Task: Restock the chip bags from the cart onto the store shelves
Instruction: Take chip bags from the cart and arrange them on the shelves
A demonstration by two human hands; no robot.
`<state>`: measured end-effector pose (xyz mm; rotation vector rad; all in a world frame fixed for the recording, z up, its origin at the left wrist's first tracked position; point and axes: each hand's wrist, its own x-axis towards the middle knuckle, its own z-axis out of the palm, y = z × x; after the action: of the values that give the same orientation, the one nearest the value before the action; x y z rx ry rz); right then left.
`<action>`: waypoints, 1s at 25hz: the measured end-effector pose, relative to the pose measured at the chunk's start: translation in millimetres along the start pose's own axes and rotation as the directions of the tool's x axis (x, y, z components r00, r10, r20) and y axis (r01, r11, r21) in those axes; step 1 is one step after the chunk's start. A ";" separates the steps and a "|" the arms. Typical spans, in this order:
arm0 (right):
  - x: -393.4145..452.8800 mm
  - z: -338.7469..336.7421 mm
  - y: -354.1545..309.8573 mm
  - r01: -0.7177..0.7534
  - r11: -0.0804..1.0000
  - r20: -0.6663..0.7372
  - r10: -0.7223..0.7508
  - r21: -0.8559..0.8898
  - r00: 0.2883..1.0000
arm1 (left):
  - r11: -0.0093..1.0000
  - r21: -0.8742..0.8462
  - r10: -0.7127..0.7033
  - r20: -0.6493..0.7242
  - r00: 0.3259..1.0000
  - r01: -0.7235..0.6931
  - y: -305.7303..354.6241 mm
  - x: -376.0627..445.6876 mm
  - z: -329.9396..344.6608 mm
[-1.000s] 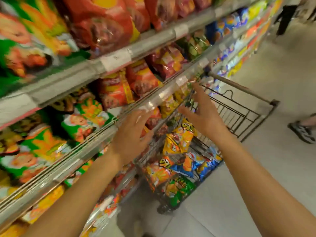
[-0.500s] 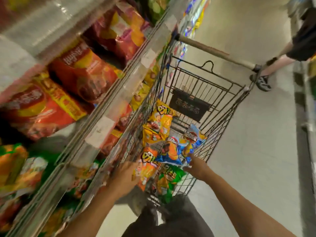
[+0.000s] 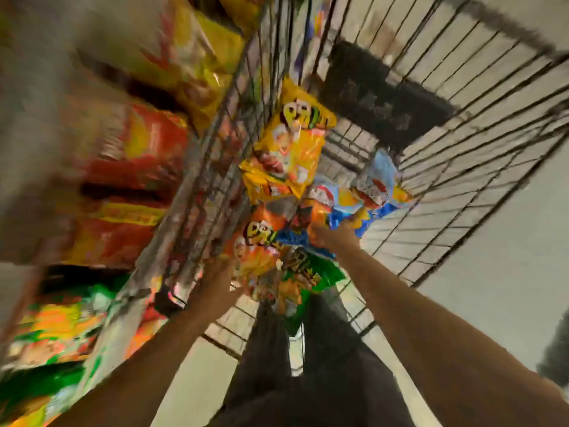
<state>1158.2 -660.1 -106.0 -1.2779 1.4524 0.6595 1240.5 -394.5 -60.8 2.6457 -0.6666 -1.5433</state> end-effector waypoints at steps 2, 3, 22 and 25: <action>44.5 10.6 -5.8 -0.180 0.962 0.031 0.177 0.205 0.984 | 1.000 -0.018 0.006 0.012 1.000 -0.006 7.1 40.9 7.9; 58.7 15.1 -3.0 -0.217 0.939 0.079 0.203 0.266 0.976 | 0.999 -0.040 -0.024 0.010 1.000 0.025 12.6 61.0 7.9; 64.2 10.9 -9.4 -0.181 0.898 0.027 0.185 0.401 0.982 | 0.968 -0.148 -0.213 -0.070 0.975 0.201 19.0 92.0 8.7; 45.6 -8.3 -12.7 -0.122 0.919 -0.019 0.140 0.376 0.990 | 0.982 -0.109 -0.168 -0.132 0.977 0.154 24.1 69.7 1.7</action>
<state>1172.4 -687.5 -142.9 -0.9086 1.6211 0.4133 1260.1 -441.3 -114.4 2.7603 -0.3667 -1.3659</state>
